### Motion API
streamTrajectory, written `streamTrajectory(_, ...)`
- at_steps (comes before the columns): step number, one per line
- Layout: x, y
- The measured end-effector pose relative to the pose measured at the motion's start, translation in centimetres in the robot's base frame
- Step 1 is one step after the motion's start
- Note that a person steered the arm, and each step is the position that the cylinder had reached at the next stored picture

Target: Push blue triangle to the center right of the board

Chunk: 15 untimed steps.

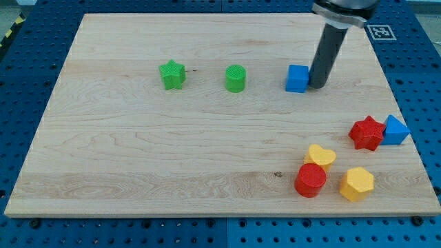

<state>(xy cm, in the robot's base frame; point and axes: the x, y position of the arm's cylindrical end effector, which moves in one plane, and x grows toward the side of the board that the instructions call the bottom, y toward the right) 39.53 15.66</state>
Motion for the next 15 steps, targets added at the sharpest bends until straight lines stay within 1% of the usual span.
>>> streamTrajectory(1,-0.5,-1.7)
streamTrajectory(2,1.0,-1.6)
streamTrajectory(3,3.7,-1.6)
streamTrajectory(4,4.1,-1.5)
streamTrajectory(7,4.2,9.1)
streamTrajectory(8,4.8,14.3)
streamTrajectory(9,7.9,17.5)
streamTrajectory(10,12.5,17.7)
streamTrajectory(11,15.1,16.9)
streamTrajectory(12,14.3,14.6)
streamTrajectory(13,13.9,14.5)
streamTrajectory(15,13.9,11.8)
